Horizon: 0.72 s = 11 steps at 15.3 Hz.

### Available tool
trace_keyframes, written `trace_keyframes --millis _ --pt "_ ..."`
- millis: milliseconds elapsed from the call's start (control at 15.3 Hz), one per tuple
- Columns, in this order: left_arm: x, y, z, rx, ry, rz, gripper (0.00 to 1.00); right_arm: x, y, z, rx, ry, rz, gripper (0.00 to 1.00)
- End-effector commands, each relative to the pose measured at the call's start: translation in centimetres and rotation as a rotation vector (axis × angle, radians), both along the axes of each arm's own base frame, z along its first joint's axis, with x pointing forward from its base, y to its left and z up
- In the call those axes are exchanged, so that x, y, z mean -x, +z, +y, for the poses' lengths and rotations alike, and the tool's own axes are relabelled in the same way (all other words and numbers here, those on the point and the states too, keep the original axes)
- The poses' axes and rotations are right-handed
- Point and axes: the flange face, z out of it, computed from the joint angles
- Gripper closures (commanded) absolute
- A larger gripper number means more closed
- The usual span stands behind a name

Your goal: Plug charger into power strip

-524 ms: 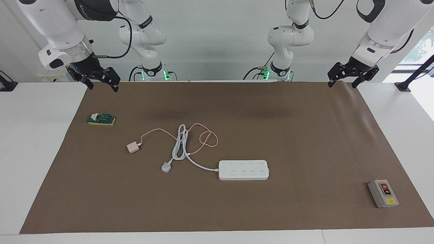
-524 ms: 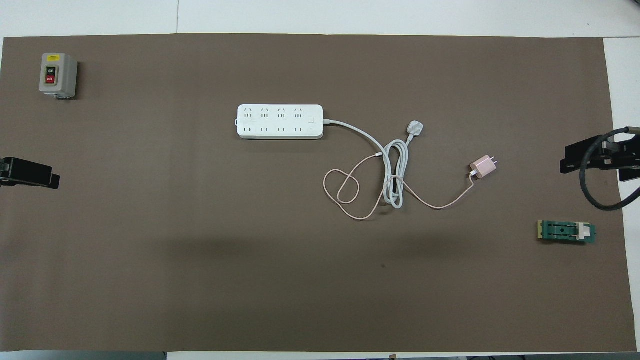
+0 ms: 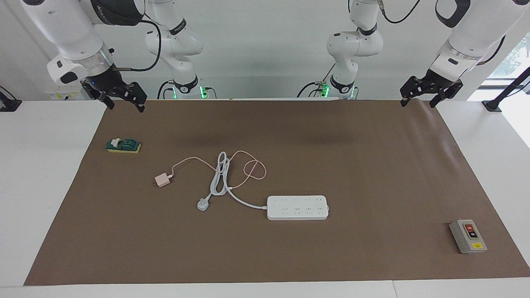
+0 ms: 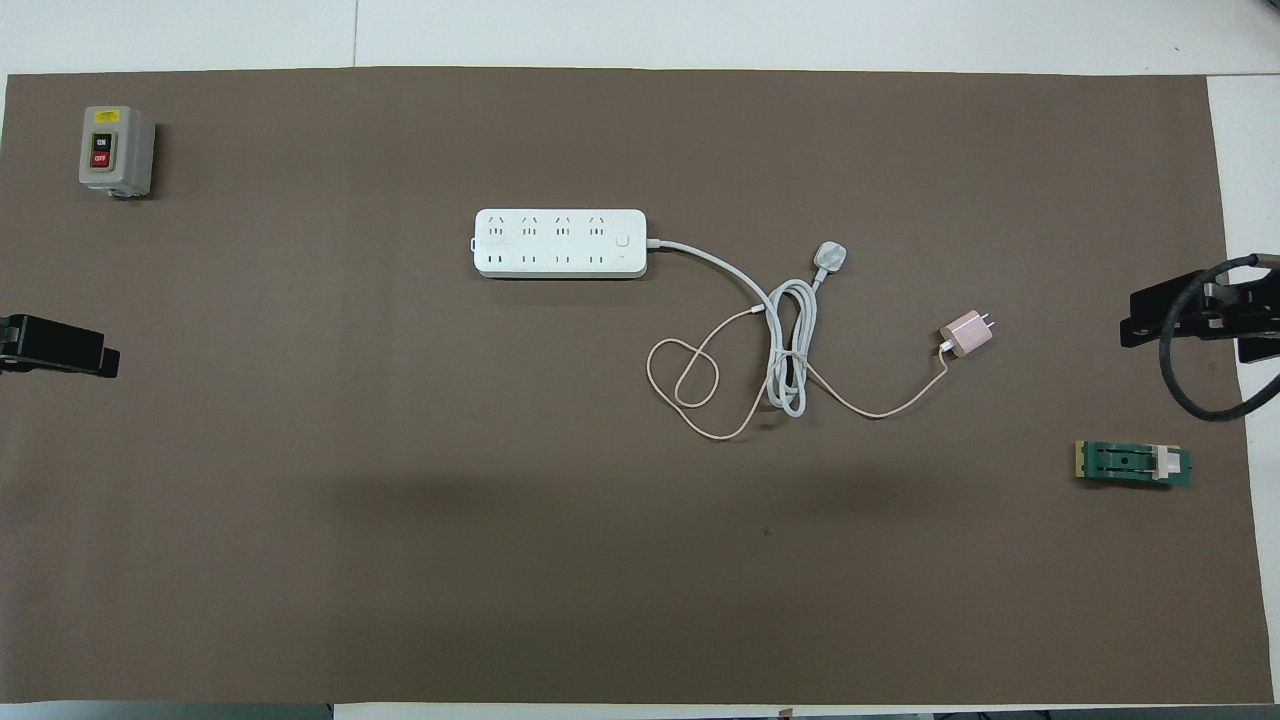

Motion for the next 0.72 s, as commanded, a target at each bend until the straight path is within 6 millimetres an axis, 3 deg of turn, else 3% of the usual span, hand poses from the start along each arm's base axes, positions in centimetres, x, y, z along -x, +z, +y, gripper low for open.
trace_keyframes --millis 0,655 --pt "0.59 0.15 0.08 -0.008 -0.003 0.005 0.0 0.32 0.02 -0.51 0.009 0.01 -0.013 0.0" --pt "0.61 0.14 0.08 -0.008 -0.003 0.006 0.0 0.47 -0.04 -0.42 0.008 0.007 -0.004 0.0"
